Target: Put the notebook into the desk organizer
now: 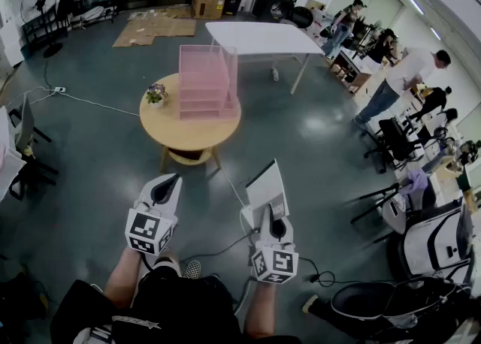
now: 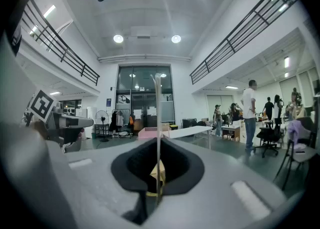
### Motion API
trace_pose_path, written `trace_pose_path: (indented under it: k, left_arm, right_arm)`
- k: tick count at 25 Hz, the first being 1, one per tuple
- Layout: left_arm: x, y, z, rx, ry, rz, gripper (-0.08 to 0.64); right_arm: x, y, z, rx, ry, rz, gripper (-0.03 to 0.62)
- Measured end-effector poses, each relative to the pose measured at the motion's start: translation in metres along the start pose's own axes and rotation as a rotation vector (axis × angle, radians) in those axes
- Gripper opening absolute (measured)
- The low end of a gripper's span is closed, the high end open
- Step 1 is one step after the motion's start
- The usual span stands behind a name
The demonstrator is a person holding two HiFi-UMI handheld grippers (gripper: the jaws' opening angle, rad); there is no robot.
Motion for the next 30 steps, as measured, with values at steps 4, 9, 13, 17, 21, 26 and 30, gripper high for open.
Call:
trace_pose_path:
  k: [4,9,13,17,21,26,30]
  left_arm:
    - [-0.002,-0.003,-0.001,0.005,0.006,-0.005,0.011]
    - [-0.001,-0.012,-0.004,0.017,0.009,-0.013,0.011]
    - [0.002,-0.033,-0.003,0.025,0.013,-0.021,0.011]
    - [0.012,-0.064,-0.007,0.041,0.021,-0.024,0.011]
    - [0.025,-0.1,-0.006,0.064,0.028,-0.021,0.011]
    - [0.04,-0.157,-0.002,0.079,0.04,-0.017,0.011]
    - [0.057,-0.199,0.003,0.098,0.049,-0.014,0.011]
  right_arm:
    - [-0.004,-0.002,0.002,0.006,-0.002,-0.009,0.014]
    - [-0.008,-0.006,0.005,0.004,0.004,-0.012,0.014]
    - [-0.016,-0.021,0.005,0.01,0.001,-0.016,0.014]
    - [-0.026,-0.05,0.004,0.02,-0.009,-0.014,0.014]
    - [-0.037,-0.087,0.008,0.03,-0.013,-0.006,0.014]
    - [-0.057,-0.141,0.008,0.048,-0.027,0.013,0.014]
    - [-0.069,-0.186,0.015,0.063,-0.038,0.021,0.014]
Point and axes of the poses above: the fingertips, and each gripper's own axes: y backward along the fingers, x to its left, z out of its top, the point moved 7 cm from there along y, backward along the fingers, and after that the axes turned 5 degrees about x, right-handed, at the moved point
